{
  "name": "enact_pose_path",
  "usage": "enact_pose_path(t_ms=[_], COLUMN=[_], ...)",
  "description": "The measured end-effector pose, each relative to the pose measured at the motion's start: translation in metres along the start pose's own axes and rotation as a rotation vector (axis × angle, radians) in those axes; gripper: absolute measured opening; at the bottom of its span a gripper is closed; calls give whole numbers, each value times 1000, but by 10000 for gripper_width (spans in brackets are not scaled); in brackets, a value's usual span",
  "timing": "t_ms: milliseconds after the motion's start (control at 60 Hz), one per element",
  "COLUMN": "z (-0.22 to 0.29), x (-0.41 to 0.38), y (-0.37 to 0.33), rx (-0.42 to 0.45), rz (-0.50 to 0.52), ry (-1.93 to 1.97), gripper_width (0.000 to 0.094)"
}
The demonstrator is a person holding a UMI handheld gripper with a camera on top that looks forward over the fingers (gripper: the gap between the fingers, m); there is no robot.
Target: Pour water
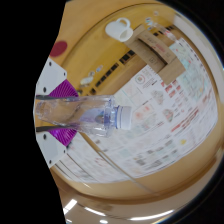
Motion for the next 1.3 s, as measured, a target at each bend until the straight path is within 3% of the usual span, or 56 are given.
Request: enact_pose_path(t_ms=[150, 350, 567, 717, 867, 1017, 1167, 1300], z=[82, 161, 165, 160, 171, 208, 234, 221], x=[7, -65, -150, -184, -165, -105, -35, 16], y=[71, 135, 170, 177, 170, 151, 121, 107], rx=[151, 378, 535, 562, 583, 585, 540, 461], rz=[-124, -130, -90, -67, -58, -21, 100, 243], ry=[-405, -944, -1320, -1421, -1313, -924, -318, 173], gripper_width=[351, 348, 351, 351, 348, 352, 351, 350])
Point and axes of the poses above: the point between the fingertips, and its own axes, seen from behind it with the camera up: x to the right, z up, y forward, the way the camera looks, the point moved 9 cm from there along -y, backward, against the way the camera looks, and after that the axes turned 4 degrees about z, right-handed, at the moved point
